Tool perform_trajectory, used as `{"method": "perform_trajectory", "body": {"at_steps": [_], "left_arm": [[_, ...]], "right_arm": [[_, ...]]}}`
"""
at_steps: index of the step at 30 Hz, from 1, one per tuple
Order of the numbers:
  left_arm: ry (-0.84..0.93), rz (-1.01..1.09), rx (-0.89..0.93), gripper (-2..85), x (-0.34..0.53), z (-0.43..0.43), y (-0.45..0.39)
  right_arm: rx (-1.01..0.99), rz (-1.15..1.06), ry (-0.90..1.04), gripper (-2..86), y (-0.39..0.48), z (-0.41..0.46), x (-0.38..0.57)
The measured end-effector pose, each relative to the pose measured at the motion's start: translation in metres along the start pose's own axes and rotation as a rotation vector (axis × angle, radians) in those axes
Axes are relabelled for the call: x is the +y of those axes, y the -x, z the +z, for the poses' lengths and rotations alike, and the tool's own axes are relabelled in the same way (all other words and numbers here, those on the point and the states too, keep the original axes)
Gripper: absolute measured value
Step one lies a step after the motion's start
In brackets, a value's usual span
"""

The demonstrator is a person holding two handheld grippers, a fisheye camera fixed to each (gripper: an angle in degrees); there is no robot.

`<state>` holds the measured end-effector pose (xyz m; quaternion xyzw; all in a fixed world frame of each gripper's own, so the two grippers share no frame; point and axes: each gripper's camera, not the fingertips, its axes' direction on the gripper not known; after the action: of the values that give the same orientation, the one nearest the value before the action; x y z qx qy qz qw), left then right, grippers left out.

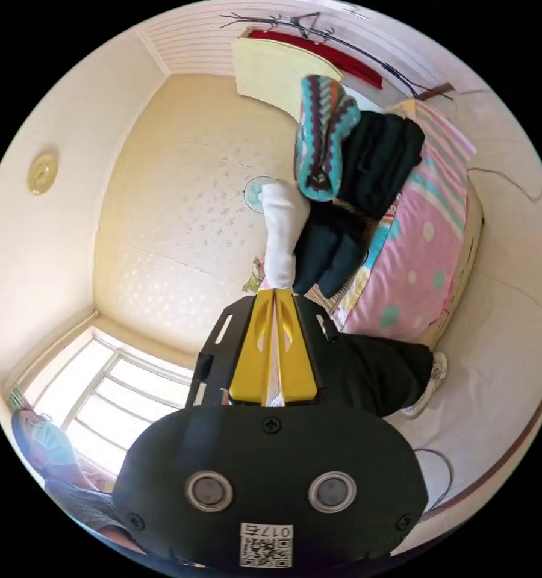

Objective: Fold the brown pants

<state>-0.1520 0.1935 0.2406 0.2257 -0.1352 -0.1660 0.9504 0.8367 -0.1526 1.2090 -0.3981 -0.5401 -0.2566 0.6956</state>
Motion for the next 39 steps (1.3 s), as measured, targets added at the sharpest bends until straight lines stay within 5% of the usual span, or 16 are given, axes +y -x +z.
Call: {"method": "perform_trajectory", "body": {"at_steps": [8, 15, 21, 26, 32, 36, 39], "left_arm": [[-0.151, -0.094, 0.004, 11.2, 0.038, -0.042, 0.024], [-0.196, -0.14, -0.045, 11.2, 0.065, -0.084, 0.029], [-0.161, -0.23, -0.154, 11.0, 0.091, -0.117, 0.027], [-0.108, -0.372, -0.264, 10.9, 0.108, -0.132, 0.034], [-0.058, -0.54, -0.307, 11.0, 0.098, -0.116, 0.059], [-0.045, -0.505, -0.385, 11.1, 0.044, -0.097, 0.065], [-0.044, -0.467, -0.451, 11.2, -0.006, -0.084, 0.077]], "right_arm": [[0.202, -0.636, 0.153, 0.4, 0.231, 0.085, 0.059], [-0.014, -0.981, 0.38, 0.5, 0.396, 0.275, 0.184], [-0.455, -0.937, 0.686, 0.5, 0.497, 0.429, 0.294], [-0.631, -0.996, 0.825, 0.6, 0.531, 0.522, 0.388], [-0.608, -1.0, 1.117, 0.5, 0.529, 0.658, 0.449], [-0.333, -0.969, 1.394, 0.5, 0.51, 0.719, 0.479], [-0.367, -0.998, 1.577, 0.5, 0.519, 0.73, 0.492]]}}
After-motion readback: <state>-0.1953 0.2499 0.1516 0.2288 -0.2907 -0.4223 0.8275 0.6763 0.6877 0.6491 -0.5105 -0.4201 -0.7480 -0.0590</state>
